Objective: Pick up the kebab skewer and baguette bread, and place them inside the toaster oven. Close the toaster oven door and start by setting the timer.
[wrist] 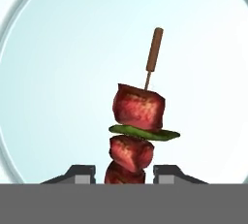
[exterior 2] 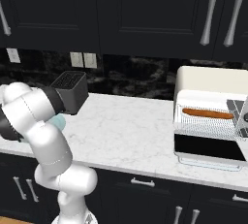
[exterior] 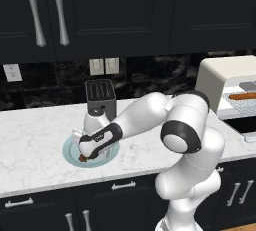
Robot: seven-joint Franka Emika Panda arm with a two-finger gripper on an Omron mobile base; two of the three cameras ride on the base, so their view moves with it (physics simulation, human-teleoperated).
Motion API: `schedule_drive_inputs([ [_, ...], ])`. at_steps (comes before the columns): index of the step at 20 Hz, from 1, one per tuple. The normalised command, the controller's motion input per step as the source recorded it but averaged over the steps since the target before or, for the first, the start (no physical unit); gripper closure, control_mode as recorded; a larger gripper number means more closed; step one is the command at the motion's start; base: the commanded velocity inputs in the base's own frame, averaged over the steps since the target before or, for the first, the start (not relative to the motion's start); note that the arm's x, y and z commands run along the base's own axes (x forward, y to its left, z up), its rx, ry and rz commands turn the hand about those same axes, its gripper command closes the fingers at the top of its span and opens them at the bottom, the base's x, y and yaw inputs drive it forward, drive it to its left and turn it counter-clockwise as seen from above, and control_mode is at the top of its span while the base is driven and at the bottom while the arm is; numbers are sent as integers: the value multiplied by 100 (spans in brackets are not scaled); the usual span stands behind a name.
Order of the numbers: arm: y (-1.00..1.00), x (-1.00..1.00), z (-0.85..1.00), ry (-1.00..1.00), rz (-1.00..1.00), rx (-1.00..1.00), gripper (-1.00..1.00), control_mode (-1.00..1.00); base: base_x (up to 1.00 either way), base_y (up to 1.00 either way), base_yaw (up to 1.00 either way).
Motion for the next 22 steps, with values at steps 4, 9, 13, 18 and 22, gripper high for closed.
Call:
schedule_drive_inputs([
  [4, 0, 0, 0, 0, 0, 0, 100, -100, 0, 0, 0],
  [9, 0, 0, -15, 0, 0, 0, 100, -100, 0, 0, 0],
  [13, 0, -2, -42, 0, 0, 0, 100, -100, 0, 0, 0],
  [18, -29, -8, 32, -12, -2, 0, 100, -100, 0, 0, 0],
  [22, -71, -18, 94, -12, 0, 4, 100, -100, 0, 0, 0],
])
